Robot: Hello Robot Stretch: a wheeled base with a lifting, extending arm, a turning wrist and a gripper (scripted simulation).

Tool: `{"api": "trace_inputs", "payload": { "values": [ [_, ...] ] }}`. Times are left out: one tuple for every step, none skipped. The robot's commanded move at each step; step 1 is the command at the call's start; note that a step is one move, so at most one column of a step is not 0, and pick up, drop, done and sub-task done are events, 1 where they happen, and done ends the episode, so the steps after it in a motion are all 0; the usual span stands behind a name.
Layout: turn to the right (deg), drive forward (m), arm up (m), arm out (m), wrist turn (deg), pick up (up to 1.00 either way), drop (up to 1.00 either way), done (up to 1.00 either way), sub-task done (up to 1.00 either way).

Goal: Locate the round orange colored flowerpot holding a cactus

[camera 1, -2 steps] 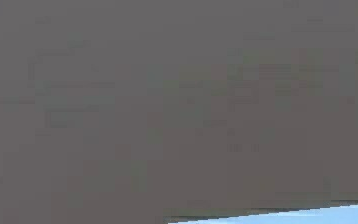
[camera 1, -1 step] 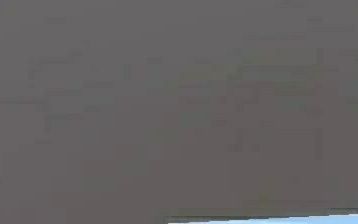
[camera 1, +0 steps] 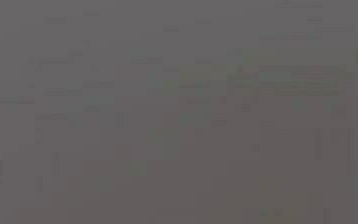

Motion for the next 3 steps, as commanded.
{"api": "trace_inputs", "payload": {
  "values": [
    [-45.0, 0.00, 0.00, 0.00, 0.0, 0.00, 0.00, 0.00, 0.00],
    [0.0, 0.45, 0.00, 0.00, 0.0, 0.00, 0.00, 0.00, 0.00],
    [-45.0, 0.00, 0.00, 0.00, 0.0, 0.00, 0.00, 0.00, 0.00]
  ]
}}
